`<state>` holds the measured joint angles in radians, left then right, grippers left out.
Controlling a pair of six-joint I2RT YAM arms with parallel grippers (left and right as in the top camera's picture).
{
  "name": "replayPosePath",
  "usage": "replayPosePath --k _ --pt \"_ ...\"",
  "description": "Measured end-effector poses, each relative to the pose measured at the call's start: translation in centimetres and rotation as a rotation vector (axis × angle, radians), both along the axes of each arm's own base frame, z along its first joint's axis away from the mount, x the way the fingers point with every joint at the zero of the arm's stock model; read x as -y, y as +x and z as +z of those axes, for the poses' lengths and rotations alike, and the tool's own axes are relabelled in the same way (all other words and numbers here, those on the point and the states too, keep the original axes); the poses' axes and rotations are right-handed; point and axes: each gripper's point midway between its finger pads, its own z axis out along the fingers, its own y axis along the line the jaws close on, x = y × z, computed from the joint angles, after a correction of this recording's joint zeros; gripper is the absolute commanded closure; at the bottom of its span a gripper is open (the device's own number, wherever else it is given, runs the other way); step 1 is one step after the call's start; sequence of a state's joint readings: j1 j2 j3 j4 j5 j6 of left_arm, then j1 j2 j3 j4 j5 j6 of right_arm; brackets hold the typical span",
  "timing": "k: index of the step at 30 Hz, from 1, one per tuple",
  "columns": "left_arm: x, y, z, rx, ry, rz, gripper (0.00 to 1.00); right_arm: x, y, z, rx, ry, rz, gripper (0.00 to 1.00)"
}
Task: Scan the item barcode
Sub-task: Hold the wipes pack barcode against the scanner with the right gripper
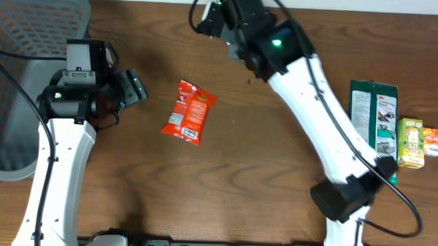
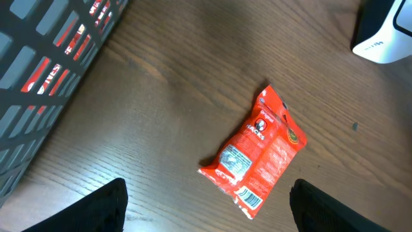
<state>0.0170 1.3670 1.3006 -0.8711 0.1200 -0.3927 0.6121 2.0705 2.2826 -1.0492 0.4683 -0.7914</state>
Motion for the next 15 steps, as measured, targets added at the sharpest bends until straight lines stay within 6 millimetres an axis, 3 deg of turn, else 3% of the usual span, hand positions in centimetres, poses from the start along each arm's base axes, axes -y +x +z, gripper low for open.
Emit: replayPosePath --k 5,15 --pt "0.0 0.0 0.0 0.000 0.000 0.000 0.18 -2.3 6.0 -3.4 0.137 -0.080 -0.003 0.99" --pt "0.0 0.0 0.0 -0.002 0.000 0.000 0.18 -5.8 14.2 -6.8 0.465 -0.184 -0.006 0.98"
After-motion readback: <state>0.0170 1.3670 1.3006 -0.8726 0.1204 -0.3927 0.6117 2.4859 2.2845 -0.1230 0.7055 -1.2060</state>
